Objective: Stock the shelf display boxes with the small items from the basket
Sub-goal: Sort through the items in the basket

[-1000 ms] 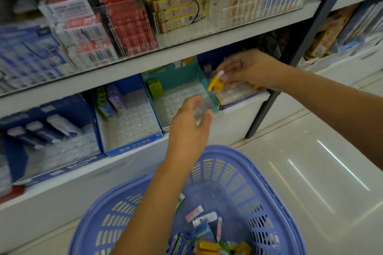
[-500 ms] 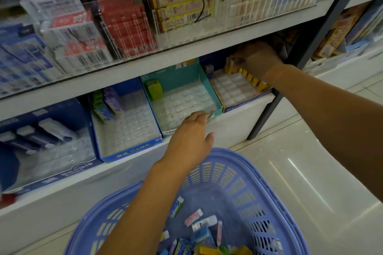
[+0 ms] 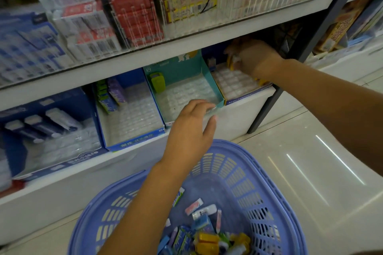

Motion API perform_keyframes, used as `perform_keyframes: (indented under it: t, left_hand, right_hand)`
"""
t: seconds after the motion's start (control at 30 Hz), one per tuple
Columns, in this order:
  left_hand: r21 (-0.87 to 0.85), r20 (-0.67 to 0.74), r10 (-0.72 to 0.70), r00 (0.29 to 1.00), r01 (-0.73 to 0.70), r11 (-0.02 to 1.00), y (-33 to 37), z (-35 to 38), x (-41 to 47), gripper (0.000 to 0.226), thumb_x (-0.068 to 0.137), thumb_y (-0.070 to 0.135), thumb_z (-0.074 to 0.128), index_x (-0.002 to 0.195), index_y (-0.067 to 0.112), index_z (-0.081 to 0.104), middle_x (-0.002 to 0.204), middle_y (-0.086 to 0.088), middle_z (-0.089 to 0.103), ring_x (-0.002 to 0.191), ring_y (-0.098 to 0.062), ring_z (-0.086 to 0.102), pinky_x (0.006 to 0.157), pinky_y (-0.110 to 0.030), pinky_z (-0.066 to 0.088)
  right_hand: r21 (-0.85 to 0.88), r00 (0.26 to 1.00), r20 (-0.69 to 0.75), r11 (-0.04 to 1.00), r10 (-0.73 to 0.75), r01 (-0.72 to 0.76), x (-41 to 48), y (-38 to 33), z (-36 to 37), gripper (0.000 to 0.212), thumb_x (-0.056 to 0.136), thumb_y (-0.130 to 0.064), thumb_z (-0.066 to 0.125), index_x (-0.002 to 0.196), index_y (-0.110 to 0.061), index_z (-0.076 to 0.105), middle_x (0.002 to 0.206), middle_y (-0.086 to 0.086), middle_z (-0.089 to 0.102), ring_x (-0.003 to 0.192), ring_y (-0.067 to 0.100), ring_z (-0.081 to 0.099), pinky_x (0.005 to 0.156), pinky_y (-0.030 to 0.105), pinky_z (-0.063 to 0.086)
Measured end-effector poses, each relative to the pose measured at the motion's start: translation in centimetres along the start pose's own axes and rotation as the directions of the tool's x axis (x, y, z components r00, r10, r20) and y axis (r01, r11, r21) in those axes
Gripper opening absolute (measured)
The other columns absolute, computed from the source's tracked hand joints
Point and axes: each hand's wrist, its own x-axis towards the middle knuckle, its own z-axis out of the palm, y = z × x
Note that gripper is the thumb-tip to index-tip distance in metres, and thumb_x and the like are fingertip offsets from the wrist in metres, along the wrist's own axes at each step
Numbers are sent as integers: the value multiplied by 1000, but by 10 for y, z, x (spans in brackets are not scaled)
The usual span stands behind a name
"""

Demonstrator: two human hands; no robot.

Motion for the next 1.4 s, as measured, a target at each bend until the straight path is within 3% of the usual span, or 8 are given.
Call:
perform_keyframes:
  t: [0.17, 0.33, 0.5, 0.77, 0.93, 1.07, 1.27, 1.4]
  left_hand:
    - [15, 91, -194, 977, 194, 981, -26, 5, -68, 33, 95, 35, 46, 78, 12, 60, 71, -4, 62, 67, -21, 57, 64, -36, 45]
    - [379, 466, -563, 682, 421, 824, -88, 42, -136, 25, 95, 23, 45, 72, 13, 47, 77, -16, 55, 68, -24, 51, 62, -34, 34]
    - [467, 663, -669, 336, 513, 721, -135, 63, -219, 40, 98, 28, 46, 134, 13, 46, 127, -14, 56, 101, -30, 56, 78, -34, 44]
    - [559, 610, -628, 484, 299, 774, -150, 87, -244, 47, 96, 36, 42, 138, 15, 40, 126, -15, 54, 119, -34, 46, 105, -43, 34]
    - [533, 524, -623, 580, 348, 772, -153, 99, -235, 34, 96, 37, 44, 108, 8, 58, 115, -16, 57, 110, -32, 50, 94, -42, 42]
    - [471, 561, -667, 491, 473, 745, -157, 104, -221, 22, 94, 25, 53, 101, 5, 62, 103, -17, 61, 100, -31, 58, 88, -43, 50]
    - [483, 638, -689, 344, 517, 706, -161, 95, -203, 32, 82, 23, 69, 64, 12, 46, 63, -17, 44, 68, -29, 58, 63, -38, 46]
    - [401, 654, -668, 355, 586, 704, -164, 94, -202, 49, 79, 16, 73, 48, 14, 36, 50, -5, 33, 45, -19, 34, 59, -30, 35]
  right_hand:
    - [164, 884, 382, 961, -270, 223, -68, -71, -17, 26, 87, -32, 64, 64, -24, 54, 65, -10, 53, 67, 15, 54, 58, 25, 40]
    - [307, 566, 701, 901, -433, 308, -138, -140, 58, 24, 90, -24, 63, 106, -7, 65, 88, 1, 56, 78, 16, 49, 60, 16, 31]
    - [205, 473, 835, 956, -282, 208, -199, -157, 164, 45, 96, -8, 50, 139, 1, 38, 139, 20, 44, 94, 23, 57, 77, 34, 36]
    - [250, 582, 810, 941, -73, -230, -241, -146, 241, 33, 96, -19, 42, 124, -10, 57, 128, 17, 53, 78, 12, 40, 84, 29, 35]
    - [176, 546, 833, 891, 93, -419, -224, -161, 252, 29, 99, -31, 41, 116, -9, 51, 72, 11, 51, 77, 26, 48, 73, 34, 45]
    - [83, 350, 935, 920, 61, -382, -204, -155, 245, 25, 94, -14, 55, 70, -8, 54, 77, 14, 53, 58, 17, 39, 63, 25, 40]
    - [161, 515, 850, 985, -110, -55, -173, -137, 222, 45, 85, -30, 68, 55, -15, 39, 58, 3, 35, 56, 17, 37, 63, 28, 36]
    - [374, 477, 864, 841, -164, -390, -161, -127, 202, 43, 87, -19, 67, 53, -10, 41, 52, 6, 43, 49, 18, 40, 60, 30, 36]
